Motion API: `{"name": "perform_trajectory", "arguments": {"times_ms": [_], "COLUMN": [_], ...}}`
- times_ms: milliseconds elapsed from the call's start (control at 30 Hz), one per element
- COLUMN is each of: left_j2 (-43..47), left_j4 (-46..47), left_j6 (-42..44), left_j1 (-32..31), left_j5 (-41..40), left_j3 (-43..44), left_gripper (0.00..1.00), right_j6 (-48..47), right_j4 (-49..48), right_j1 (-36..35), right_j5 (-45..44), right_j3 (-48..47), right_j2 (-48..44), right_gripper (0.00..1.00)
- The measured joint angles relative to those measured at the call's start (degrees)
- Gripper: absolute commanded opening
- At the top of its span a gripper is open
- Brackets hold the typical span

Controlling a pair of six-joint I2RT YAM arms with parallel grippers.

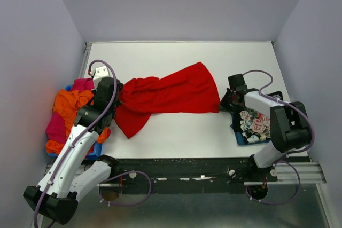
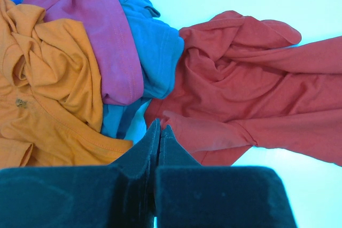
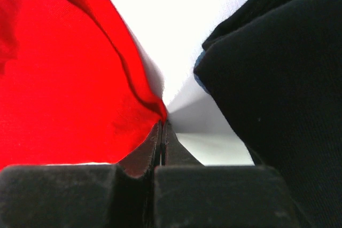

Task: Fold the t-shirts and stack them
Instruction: Flatten out the tshirt

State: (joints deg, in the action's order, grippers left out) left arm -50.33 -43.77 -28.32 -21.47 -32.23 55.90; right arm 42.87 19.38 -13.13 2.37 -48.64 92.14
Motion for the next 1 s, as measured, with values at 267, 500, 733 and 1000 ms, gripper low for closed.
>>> {"name": "perform_trajectory", "arguments": {"times_ms": [267,500,733,1000], "left_j2": [-1.38,-1.60,-2.62,-7.98], "left_j4": [0.00,0.39,2.25,5.81], "left_j6": [0.04,-0.17,-1.55,-4.59], "left_j1": [0.00,-0.02,-2.34,-11.74], "left_j5": [2.14,5.97,9.27,9.42], "left_j3": [0.02,0.11,-0.09,-0.15], "left_gripper": [0.00,0.00,0.00,0.00], "right_j6": [-0.07,0.46,1.53,3.93], "right_j4": [1.29,3.93,6.03,7.65], "right_j1": [-0.04,1.73,5.66,9.33], "right_j5": [-0.07,-3.69,-5.55,-7.45], "right_j3": [-0.07,-0.07,0.00,-0.02], "right_j2": [-3.17,-6.34,-5.79,-3.30], "right_gripper": [0.01,0.01,0.01,0.01]}}
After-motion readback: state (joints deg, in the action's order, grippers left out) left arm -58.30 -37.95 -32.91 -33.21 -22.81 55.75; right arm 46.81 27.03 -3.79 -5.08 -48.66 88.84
